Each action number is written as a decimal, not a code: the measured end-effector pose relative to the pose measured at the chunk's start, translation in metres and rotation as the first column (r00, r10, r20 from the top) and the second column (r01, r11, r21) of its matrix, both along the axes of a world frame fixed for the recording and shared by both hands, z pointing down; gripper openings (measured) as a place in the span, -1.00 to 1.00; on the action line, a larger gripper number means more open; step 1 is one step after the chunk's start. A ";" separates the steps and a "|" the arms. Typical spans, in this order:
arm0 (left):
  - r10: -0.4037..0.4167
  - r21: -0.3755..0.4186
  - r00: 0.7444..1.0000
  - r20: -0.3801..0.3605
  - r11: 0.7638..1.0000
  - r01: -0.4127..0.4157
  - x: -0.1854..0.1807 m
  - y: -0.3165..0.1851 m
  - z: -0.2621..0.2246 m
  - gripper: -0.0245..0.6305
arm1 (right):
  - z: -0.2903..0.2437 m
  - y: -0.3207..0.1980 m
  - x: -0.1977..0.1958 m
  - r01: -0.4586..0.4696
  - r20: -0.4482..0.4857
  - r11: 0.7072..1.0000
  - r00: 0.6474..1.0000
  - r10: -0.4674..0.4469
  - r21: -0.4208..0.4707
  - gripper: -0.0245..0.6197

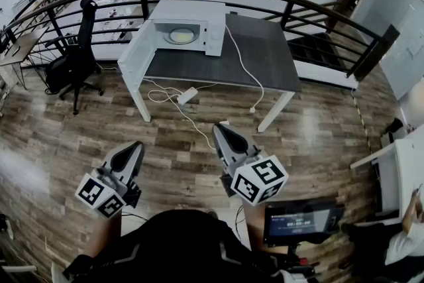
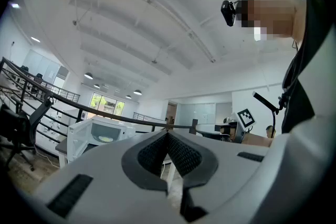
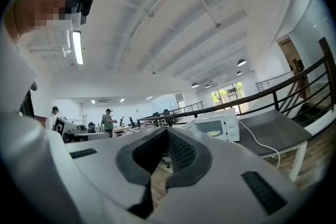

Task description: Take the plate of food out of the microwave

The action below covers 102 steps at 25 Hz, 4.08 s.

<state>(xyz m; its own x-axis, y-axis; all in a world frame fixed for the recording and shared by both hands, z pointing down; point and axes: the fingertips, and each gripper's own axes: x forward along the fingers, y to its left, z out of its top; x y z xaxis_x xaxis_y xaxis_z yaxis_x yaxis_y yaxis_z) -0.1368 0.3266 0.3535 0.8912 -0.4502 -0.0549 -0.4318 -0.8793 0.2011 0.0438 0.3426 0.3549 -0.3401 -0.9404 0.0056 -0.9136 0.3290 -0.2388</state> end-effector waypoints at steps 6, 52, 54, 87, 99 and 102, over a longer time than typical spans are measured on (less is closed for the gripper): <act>0.003 0.006 1.000 -0.005 1.000 -0.003 -0.009 0.004 -0.003 -0.92 | -0.002 0.003 -0.012 -0.005 -0.002 1.000 1.000 0.005 -0.013 -0.92; 0.006 0.008 1.000 -0.029 1.000 -0.005 -0.046 -0.118 0.008 -0.92 | 0.003 -0.124 -0.047 -0.013 0.036 1.000 0.999 0.013 -0.004 -0.92; -0.008 0.004 1.000 -0.028 1.000 0.008 -0.033 -0.134 0.009 -0.92 | 0.004 -0.138 -0.033 -0.007 0.034 1.000 0.999 0.007 -0.008 -0.92; -0.140 -0.006 0.990 0.033 0.990 0.141 0.151 -0.298 0.015 -0.92 | 0.029 -0.314 0.155 0.134 0.090 0.990 0.988 -0.130 -0.045 -0.92; -0.100 0.003 0.995 0.028 0.995 0.100 0.147 -0.364 0.010 -0.92 | 0.032 -0.384 0.136 0.133 0.100 0.990 0.987 -0.128 -0.046 -0.92; -0.084 0.008 0.996 0.018 0.996 0.084 0.139 -0.380 0.003 -0.92 | 0.028 -0.401 0.126 0.118 0.104 0.991 0.988 -0.111 -0.058 -0.92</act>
